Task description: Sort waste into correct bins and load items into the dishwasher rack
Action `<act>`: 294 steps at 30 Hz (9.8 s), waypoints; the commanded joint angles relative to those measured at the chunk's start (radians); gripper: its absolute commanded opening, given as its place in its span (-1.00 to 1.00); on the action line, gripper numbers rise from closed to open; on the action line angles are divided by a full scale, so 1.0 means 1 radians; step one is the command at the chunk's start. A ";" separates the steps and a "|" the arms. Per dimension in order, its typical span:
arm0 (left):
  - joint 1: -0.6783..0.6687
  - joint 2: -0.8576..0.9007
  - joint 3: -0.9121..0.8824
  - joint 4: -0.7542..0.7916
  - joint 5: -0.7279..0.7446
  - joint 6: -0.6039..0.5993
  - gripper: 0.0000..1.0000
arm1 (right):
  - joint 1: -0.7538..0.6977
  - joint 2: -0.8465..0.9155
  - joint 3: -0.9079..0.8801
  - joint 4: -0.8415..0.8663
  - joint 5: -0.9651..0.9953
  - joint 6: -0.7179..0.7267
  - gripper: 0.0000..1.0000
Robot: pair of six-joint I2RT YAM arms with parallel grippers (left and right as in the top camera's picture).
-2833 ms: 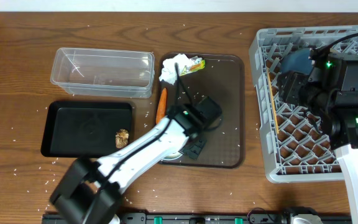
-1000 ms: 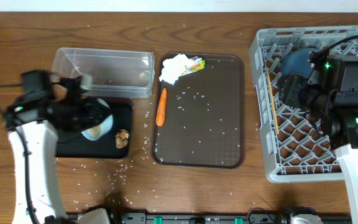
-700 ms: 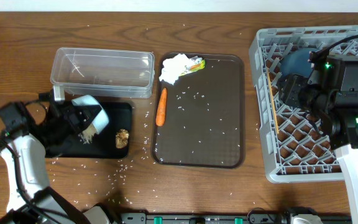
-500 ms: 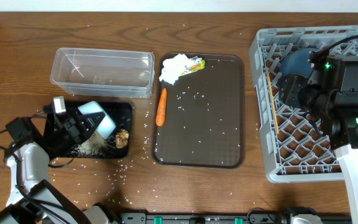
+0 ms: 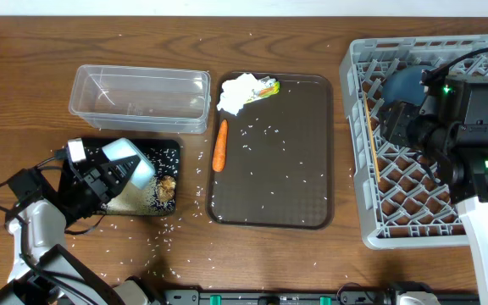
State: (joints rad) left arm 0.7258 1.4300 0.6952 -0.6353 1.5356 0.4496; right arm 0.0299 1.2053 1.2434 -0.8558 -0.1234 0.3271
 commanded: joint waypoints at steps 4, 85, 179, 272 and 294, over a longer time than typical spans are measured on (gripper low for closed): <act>0.008 -0.003 -0.012 -0.066 -0.002 0.093 -0.88 | -0.007 -0.005 0.001 -0.001 -0.005 0.009 0.07; -1.507 0.705 0.560 1.751 -0.969 -1.382 -0.88 | -0.306 -0.010 0.001 -0.157 0.056 0.121 0.17; -1.193 0.434 0.608 0.484 -1.355 -0.128 0.89 | 0.067 -0.281 0.021 -0.009 0.138 -0.066 0.42; -1.098 0.232 0.592 0.209 -1.502 -0.414 0.20 | 0.043 -0.174 0.020 -0.180 0.097 -0.073 0.36; -1.233 0.620 0.564 0.345 -1.520 -0.162 0.08 | 0.043 -0.173 0.020 -0.180 0.097 -0.073 0.37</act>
State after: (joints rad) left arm -0.4995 2.0159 1.2675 -0.2821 -0.0181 0.2630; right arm 0.0814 1.0359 1.2610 -1.0355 -0.0261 0.2531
